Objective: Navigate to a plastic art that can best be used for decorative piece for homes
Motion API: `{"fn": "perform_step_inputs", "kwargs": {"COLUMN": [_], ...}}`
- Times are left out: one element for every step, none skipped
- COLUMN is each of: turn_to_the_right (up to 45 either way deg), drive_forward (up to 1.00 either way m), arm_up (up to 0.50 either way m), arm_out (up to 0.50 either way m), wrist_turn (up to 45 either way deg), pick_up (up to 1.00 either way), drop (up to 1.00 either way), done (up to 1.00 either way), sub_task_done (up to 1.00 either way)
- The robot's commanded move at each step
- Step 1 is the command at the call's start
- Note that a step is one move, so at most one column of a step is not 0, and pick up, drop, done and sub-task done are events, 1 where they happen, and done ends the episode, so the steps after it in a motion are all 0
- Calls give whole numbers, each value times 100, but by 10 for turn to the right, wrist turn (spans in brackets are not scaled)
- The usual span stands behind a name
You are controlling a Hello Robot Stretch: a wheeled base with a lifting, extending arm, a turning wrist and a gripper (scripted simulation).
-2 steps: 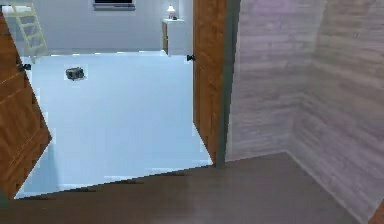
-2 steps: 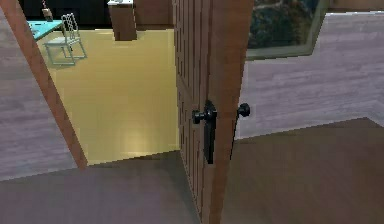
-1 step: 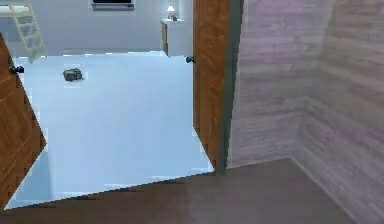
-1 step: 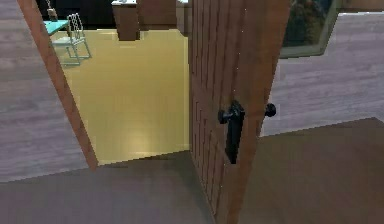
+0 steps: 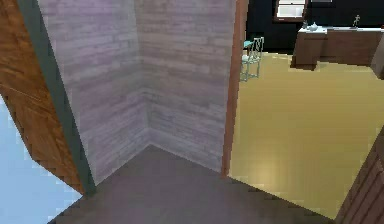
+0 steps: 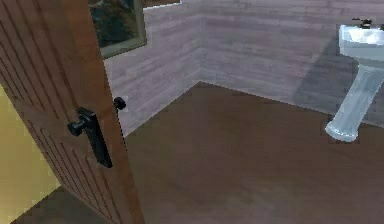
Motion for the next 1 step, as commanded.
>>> {"fn": "perform_step_inputs", "kwargs": {"turn_to_the_right": [90], "drive_forward": [0], "arm_up": [0], "arm_out": [0], "wrist_turn": [0], "pick_up": [0], "drop": [0], "done": [0], "sub_task_done": [0]}}
